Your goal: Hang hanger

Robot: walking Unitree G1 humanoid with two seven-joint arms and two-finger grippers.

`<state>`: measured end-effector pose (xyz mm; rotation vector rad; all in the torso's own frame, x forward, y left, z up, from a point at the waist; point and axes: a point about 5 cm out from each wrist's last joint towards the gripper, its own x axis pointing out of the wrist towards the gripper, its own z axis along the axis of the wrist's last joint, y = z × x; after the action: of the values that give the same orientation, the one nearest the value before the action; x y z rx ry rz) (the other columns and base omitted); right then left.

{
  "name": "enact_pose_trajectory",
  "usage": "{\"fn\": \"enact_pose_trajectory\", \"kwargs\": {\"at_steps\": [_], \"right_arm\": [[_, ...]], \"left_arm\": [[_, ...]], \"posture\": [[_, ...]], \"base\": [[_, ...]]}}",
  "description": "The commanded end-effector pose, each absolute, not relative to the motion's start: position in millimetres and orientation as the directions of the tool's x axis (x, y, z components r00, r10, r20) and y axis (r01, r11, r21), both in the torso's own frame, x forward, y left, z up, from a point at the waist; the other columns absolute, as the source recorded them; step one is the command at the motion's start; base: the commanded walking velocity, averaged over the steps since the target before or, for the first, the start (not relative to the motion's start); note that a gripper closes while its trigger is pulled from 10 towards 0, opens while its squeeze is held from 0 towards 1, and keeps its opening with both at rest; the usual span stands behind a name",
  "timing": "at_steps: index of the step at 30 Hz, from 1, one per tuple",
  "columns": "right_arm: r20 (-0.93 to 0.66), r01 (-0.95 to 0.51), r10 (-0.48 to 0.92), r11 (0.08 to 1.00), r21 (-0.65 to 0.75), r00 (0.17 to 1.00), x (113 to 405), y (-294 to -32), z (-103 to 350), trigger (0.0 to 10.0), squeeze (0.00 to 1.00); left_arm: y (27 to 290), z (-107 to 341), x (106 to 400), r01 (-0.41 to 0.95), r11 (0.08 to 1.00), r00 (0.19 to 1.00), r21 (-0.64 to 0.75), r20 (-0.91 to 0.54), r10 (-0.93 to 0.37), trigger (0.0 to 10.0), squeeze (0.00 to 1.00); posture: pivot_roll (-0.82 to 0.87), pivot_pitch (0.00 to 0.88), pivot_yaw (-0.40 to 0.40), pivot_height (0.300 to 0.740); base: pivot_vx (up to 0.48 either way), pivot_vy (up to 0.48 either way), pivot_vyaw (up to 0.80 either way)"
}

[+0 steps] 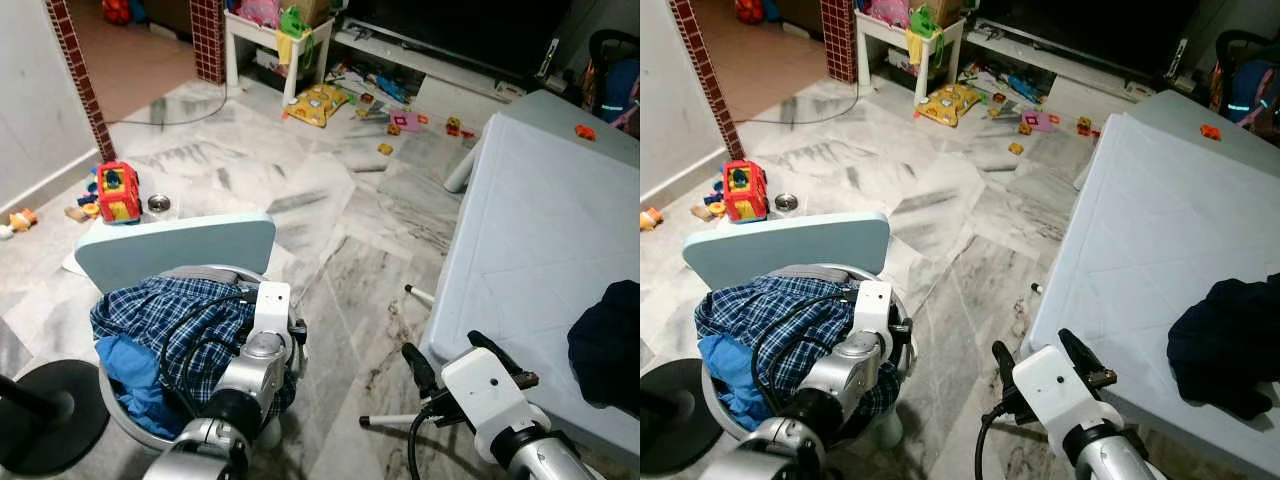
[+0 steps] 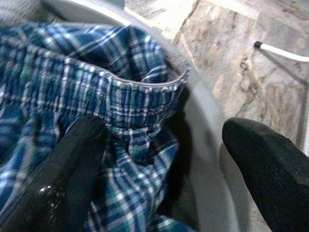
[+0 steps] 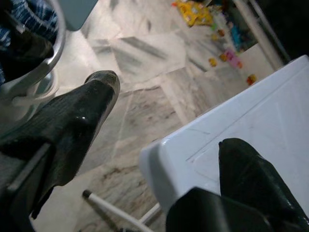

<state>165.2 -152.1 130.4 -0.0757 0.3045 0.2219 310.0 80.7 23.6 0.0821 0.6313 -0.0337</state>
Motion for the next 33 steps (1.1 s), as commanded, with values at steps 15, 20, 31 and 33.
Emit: {"fn": "enact_pose_trajectory", "kwargs": {"at_steps": [15, 20, 31, 33], "right_arm": [[-0.304, -0.221, 0.199, 0.974, -0.04, 0.932, 165.9, -153.1, 132.7, 10.0, 0.0], [-0.298, -0.211, 0.186, 0.976, -0.053, 0.936, 168.9, -157.7, 133.2, 10.0, 0.0], [-0.278, -0.206, 0.178, 0.976, -0.074, 0.944, 179.0, -161.4, 134.7, 10.0, 0.0], [-0.274, -0.211, 0.184, 0.975, -0.073, 0.944, 180.5, -159.6, 135.1, 10.0, 0.0]], "left_arm": [[79.2, 45.7, 311.5, 0.086, 0.969, 0.87, 0.232, -0.492, 0.04, 10.0, 0.0], [67.3, 54.7, 312.2, 0.124, 0.964, 0.888, 0.234, -0.461, -0.003, 10.0, 0.0], [71.3, 44.9, 288.6, 0.169, 0.966, 0.85, 0.198, -0.525, -0.041, 10.0, 0.0], [78.9, 42.0, 291.9, 0.117, 0.972, 0.845, 0.202, -0.535, 0.01, 10.0, 0.0]], "posture": [[-0.05, 0.173, -0.168, 0.74], [-0.05, 0.168, -0.162, 0.74], [-0.03, 0.16, -0.16, 0.74], [-0.04, 0.158, -0.162, 0.74]], "base": [[0.0, 0.0, 0.0], [0.0, 0.0, 0.0], [0.0, 0.0, 0.0], [0.0, 0.0, 0.0]]}}
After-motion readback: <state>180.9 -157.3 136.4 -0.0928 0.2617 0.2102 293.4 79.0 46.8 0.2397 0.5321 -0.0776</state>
